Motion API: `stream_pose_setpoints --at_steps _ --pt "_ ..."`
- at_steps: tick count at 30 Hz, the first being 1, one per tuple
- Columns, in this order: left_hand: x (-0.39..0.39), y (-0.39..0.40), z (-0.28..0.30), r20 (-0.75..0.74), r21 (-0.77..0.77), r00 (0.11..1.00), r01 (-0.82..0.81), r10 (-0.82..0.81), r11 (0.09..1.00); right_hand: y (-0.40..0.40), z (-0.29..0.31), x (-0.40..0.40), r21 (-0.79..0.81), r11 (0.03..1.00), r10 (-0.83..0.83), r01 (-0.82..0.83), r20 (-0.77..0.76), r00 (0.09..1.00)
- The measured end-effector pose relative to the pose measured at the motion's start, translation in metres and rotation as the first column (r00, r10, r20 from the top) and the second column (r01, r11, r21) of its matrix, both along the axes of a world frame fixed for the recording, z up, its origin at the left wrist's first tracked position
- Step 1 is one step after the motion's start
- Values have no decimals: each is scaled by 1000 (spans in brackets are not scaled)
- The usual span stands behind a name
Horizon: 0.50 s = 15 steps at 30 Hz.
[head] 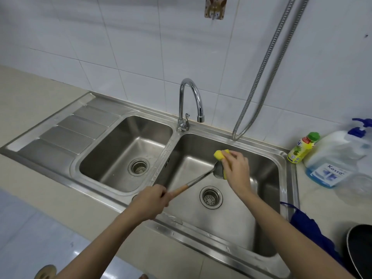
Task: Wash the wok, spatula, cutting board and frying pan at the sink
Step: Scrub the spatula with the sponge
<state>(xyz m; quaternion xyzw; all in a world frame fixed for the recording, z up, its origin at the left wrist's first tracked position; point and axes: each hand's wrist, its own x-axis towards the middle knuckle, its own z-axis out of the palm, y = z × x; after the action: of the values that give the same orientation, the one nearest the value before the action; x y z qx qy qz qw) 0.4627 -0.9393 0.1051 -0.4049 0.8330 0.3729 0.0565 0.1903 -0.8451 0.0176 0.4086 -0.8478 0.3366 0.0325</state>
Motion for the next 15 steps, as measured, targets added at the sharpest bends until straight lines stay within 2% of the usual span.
stream_pose_setpoints --at_steps 2,5,10,13,15 --pt "-5 9 5 -58 320 995 -63 86 945 2 -3 7 60 994 105 -96 -157 982" --pt "-8 13 16 -71 535 989 -70 127 842 6 -7 2 136 984 153 -117 -296 943" --pt "-6 12 26 -20 636 990 -98 143 766 7 2 -16 225 974 116 -20 -426 897" --pt "-8 15 29 6 662 988 -118 153 740 5 3 -24 225 971 12 84 -394 919" --pt "-11 17 30 2 656 989 -115 150 746 7 -1 -23 223 971 -4 88 -352 936"
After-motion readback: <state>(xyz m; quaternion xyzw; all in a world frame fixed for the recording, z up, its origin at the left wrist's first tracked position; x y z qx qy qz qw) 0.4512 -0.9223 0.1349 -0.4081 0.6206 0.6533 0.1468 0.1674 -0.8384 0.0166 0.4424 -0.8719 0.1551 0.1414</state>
